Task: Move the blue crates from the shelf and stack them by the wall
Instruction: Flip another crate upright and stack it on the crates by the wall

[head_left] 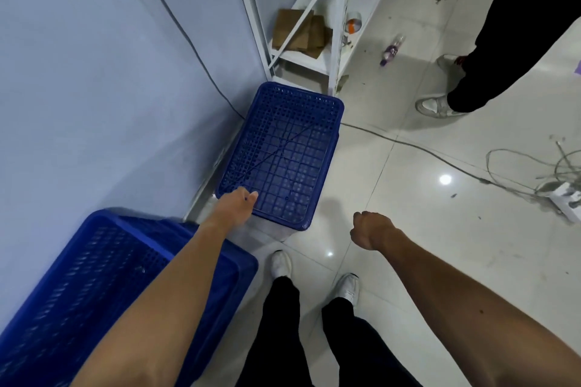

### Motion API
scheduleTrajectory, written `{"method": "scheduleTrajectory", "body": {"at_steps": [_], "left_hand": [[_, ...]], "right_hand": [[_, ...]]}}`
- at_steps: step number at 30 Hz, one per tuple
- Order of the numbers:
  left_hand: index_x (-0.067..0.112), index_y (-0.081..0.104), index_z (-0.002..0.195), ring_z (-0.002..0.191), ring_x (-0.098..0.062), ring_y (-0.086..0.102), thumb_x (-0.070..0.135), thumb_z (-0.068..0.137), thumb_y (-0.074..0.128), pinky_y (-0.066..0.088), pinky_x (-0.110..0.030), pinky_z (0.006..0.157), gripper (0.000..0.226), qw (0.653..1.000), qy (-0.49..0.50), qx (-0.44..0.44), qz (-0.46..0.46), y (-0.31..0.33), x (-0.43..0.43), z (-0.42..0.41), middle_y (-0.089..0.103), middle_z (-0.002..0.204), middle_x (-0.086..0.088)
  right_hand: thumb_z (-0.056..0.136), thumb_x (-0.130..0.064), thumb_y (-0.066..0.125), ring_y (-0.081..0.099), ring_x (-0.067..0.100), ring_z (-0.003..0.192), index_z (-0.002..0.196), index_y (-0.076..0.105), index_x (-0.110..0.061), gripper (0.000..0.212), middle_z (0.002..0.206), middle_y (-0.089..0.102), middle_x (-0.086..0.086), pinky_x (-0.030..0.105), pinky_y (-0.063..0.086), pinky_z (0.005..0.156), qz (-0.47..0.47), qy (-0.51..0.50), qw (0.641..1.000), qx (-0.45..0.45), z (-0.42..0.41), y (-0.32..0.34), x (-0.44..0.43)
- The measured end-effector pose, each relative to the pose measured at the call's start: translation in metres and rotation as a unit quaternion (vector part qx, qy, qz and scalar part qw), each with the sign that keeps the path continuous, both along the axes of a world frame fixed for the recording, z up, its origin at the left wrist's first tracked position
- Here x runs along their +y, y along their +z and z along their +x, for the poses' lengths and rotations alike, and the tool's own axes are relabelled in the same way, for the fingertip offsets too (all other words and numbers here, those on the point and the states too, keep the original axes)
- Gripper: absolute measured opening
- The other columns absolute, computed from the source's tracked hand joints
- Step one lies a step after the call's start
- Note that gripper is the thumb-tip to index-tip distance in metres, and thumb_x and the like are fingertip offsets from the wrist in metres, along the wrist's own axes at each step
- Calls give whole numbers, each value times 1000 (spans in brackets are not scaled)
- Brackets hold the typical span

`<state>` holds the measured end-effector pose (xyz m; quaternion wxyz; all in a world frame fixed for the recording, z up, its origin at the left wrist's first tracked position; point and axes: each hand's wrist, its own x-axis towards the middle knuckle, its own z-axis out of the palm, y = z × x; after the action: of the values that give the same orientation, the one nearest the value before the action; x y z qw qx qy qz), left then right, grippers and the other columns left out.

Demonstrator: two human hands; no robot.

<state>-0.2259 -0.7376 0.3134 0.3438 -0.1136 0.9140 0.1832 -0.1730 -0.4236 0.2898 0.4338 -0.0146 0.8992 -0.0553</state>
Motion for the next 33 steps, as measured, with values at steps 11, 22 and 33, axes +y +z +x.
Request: {"method": "scheduleTrajectory", "body": {"at_steps": [11,22,33], "left_hand": [[7,54,116,98,-34,59,48,103,31,47,-44,83,49,996,-75,-32,-33,-177,-69,-119,60,114,-19],[7,26,150,137,-39,35,41,98,52,39,-50,106,68,993,-51,68,-82,-348,-145,-188,29,152,-23],[6,23,151,137,-35,40,48,72,83,40,-50,110,108,995,75,48,-36,-414,-157,-228,34,153,-17]], "right_hand": [[96,-25,45,60,35,106,111,54,-4,27,118,62,15,31,38,75,-21,-122,992,0,-76,-156,-68],[97,-37,46,60,37,104,130,39,-8,44,127,53,14,43,50,84,-57,-417,901,104,-156,-315,-127],[89,-18,57,55,39,111,140,34,-11,57,134,45,16,50,50,90,-58,-480,862,151,-172,-374,-113]]}}
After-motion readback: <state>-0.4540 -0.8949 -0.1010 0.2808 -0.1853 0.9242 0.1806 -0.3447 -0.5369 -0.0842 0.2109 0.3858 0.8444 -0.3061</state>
